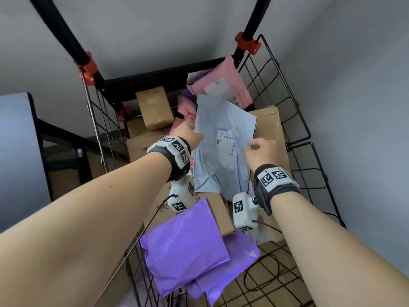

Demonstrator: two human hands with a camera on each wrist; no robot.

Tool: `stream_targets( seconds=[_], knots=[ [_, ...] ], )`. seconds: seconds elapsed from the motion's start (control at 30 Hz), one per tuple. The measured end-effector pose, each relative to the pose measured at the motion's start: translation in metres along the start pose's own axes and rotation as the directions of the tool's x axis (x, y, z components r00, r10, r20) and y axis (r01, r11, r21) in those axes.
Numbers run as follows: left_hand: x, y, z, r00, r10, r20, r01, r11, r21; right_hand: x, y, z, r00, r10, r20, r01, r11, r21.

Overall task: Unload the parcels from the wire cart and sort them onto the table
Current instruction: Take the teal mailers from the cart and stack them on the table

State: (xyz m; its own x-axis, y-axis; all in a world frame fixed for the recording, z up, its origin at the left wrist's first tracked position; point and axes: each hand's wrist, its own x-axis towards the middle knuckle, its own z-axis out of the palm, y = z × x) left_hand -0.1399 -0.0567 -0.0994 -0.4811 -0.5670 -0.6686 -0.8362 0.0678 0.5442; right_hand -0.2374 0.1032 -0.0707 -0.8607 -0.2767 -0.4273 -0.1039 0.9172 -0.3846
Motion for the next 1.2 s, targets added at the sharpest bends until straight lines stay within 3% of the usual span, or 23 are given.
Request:
stream_targets(
  seconds=[0.2, 0.37, 0.53, 0.7, 0.83, 0.97, 1.07, 1.2],
  knots=[
    [0.013, -0.006, 0.004, 0.996, -0.074, 0.044, 0.076, 0.996, -0.045, 0.013, -0.011, -0.006, 0.988, -0.149, -0.023, 0.148, 0.987, -0.059],
    [0.01, -0.006, 0.017, 0.991, -0.114, 0.069, 0.123, 0.983, -0.139, 0.019, -0.007, -0.008, 0.981, -0.193, -0.009, 0.193, 0.981, -0.031],
    [-0.002, -0.004, 0.029, 0.985, -0.152, 0.076, 0.165, 0.966, -0.2, 0.02, -0.004, -0.009, 0.97, -0.213, 0.121, 0.185, 0.961, 0.205],
    [-0.021, -0.008, 0.036, 0.983, -0.183, 0.013, 0.181, 0.955, -0.236, 0.014, -0.007, -0.015, 0.949, -0.168, 0.267, -0.012, 0.826, 0.564],
    [-0.045, -0.004, 0.037, 0.979, -0.179, -0.095, 0.145, 0.948, -0.285, -0.001, -0.008, -0.047, 0.929, -0.263, 0.262, 0.036, 0.765, 0.643],
    [-0.065, 0.01, 0.031, 0.959, -0.231, -0.166, 0.137, 0.886, -0.443, -0.022, -0.018, -0.096, 0.899, -0.371, 0.233, 0.097, 0.686, 0.721],
    [-0.083, 0.022, 0.021, 0.941, -0.204, -0.271, 0.039, 0.86, -0.509, -0.04, -0.026, -0.13, 0.88, -0.398, 0.257, 0.068, 0.643, 0.763],
    [-0.106, 0.041, 0.004, 0.913, -0.143, -0.383, -0.109, 0.817, -0.566, -0.064, -0.036, -0.165, 0.903, -0.345, 0.257, 0.022, 0.634, 0.773]
  ],
)
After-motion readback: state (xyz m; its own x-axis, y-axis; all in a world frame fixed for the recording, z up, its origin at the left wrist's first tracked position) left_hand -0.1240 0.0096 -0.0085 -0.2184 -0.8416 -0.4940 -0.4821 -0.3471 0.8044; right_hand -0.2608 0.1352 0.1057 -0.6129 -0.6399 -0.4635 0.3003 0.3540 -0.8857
